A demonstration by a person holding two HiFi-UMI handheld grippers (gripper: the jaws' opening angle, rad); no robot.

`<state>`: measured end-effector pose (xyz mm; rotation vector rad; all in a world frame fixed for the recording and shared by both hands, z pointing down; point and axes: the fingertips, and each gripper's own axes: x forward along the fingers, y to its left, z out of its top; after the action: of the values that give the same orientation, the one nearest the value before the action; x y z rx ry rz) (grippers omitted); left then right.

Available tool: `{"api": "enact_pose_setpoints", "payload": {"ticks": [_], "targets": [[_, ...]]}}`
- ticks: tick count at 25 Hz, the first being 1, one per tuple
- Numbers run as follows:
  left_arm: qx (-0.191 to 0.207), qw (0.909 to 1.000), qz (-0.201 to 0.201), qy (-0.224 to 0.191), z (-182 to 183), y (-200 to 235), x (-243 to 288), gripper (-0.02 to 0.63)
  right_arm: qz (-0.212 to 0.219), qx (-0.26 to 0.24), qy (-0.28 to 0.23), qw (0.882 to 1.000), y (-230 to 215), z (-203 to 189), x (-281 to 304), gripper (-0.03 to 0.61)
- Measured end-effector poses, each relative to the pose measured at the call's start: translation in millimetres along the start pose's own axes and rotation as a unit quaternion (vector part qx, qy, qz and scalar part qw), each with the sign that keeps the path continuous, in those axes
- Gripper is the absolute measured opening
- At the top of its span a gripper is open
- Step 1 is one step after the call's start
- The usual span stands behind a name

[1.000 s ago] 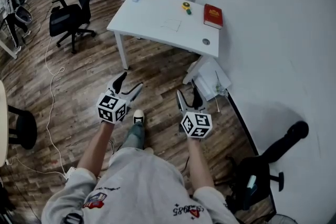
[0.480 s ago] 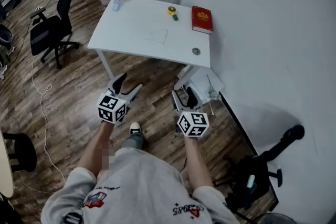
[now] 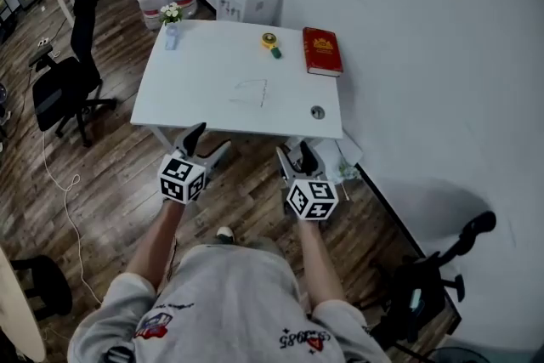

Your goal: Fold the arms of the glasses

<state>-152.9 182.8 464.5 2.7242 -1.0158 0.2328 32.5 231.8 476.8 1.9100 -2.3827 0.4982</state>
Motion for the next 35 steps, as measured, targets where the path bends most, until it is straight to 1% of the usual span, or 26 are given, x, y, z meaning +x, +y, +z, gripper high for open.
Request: {"api": "enact_pose_setpoints", "payload": {"ticks": [5,9,12,16,19,22,26,29,32,35], "targets": [[-0.014,0.9999,0.008,0.004,0.9,41.3,24.4,0.318,0.003,0.004,0.008,1.000,-11.2,5.9,51.0,0.281],[-0.018,0.9997,0.016,0.008,2.5,71.0,51.8,0.318,0.006,0.010,0.005,1.000,-28.7,14.3,94.4,0.261],[-0.029,0.9991,0.027,0.013,4.3,91.5,72.3,0.318,0.007,0.016,0.005,1.000,-44.8,19.7,124.2,0.236],[-0.026,0.9986,0.045,0.010,20.7,120.2,111.7,0.318,0.032,0.015,0.006,0.999,-66.1,35.7,177.2,0.238],[-0.016,0.9981,0.059,0.006,35.5,142.6,150.0,0.318,0.045,0.018,0.004,0.999,-93.1,46.9,224.0,0.238],[-0.014,0.9971,0.075,0.005,50.3,164.6,186.4,0.318,0.062,0.017,0.016,0.998,-113.7,54.6,266.1,0.238],[-0.013,0.9960,0.089,-0.001,66.5,181.3,233.6,0.318,0.077,0.022,0.020,0.997,-143.1,68.1,308.8,0.238],[-0.010,0.9954,0.095,-0.008,73.1,189.1,259.0,0.318,0.091,0.020,0.022,0.995,-154.9,71.7,336.6,0.236],[-0.015,0.9947,0.102,0.001,66.8,194.9,271.8,0.318,0.102,0.030,0.034,0.994,-161.8,66.6,357.2,0.236],[-0.020,0.9933,0.113,0.011,58.5,205.1,278.8,0.318,0.108,0.028,0.042,0.993,-168.3,62.9,371.4,0.236]]}}
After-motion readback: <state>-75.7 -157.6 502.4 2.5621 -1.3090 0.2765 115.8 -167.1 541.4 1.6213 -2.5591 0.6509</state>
